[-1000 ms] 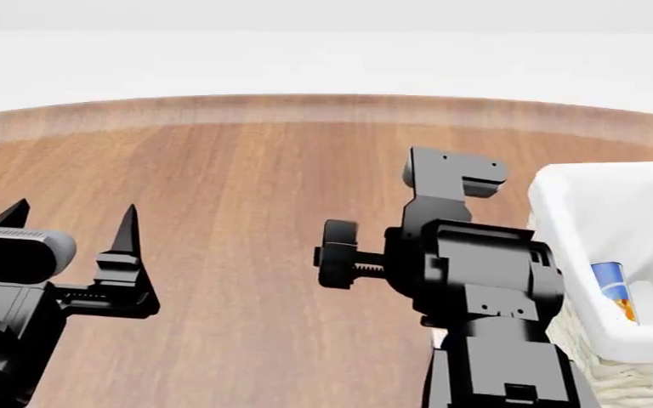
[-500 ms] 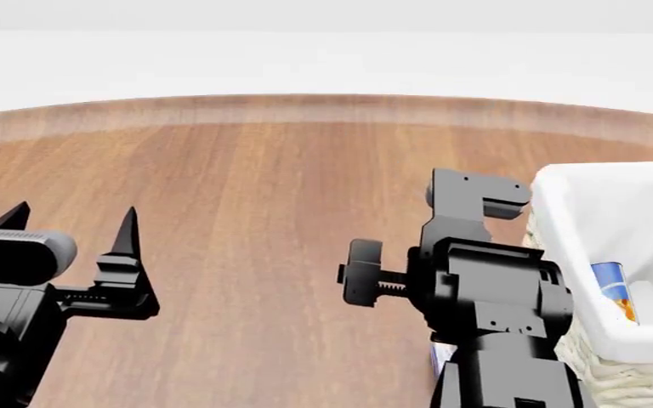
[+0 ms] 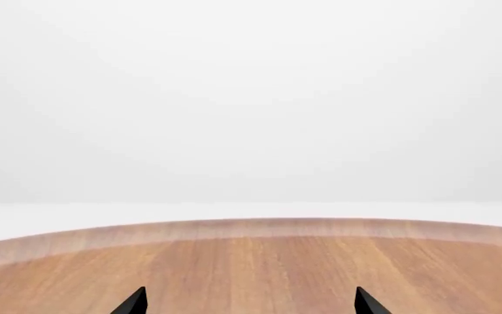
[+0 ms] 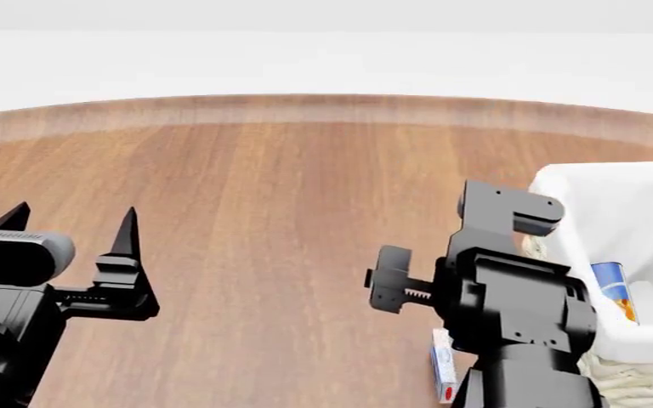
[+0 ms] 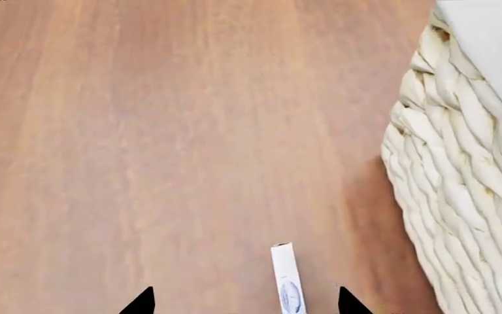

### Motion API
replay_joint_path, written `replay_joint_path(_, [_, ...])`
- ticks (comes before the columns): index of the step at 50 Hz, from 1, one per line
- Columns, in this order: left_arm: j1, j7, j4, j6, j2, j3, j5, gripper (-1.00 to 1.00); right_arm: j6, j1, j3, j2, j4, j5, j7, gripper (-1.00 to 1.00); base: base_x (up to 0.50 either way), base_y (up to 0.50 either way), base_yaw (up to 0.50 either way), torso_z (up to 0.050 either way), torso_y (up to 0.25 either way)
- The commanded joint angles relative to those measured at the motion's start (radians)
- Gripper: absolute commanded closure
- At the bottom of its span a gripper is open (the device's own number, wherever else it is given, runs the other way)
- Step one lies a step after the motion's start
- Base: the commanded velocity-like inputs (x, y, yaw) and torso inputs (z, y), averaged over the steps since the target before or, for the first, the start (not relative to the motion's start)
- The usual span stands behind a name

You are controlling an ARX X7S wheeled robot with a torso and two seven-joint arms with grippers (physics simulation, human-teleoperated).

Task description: Pick up the alphabet soup and the cream cheese box, and put them in the basket.

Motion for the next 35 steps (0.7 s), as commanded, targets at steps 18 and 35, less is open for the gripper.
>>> replay_joint_path(18, [0.004, 0.003, -0.006, 0.023, -0.006, 0.009, 0.004, -1.00, -0.012, -0.019, 0.044, 0.028, 0.000, -0.002, 0.044, -1.00, 0.00, 0.00, 0.00, 0.000, 0.000])
replay_joint_path(35, [0.019, 0.004, -0.008, 0.062, -0.011, 0.027, 0.034, -1.00, -0.023, -0.030, 0.047, 0.029, 0.000, -0.004, 0.042, -1.00, 0.00, 0.00, 0.00, 0.000, -0.109])
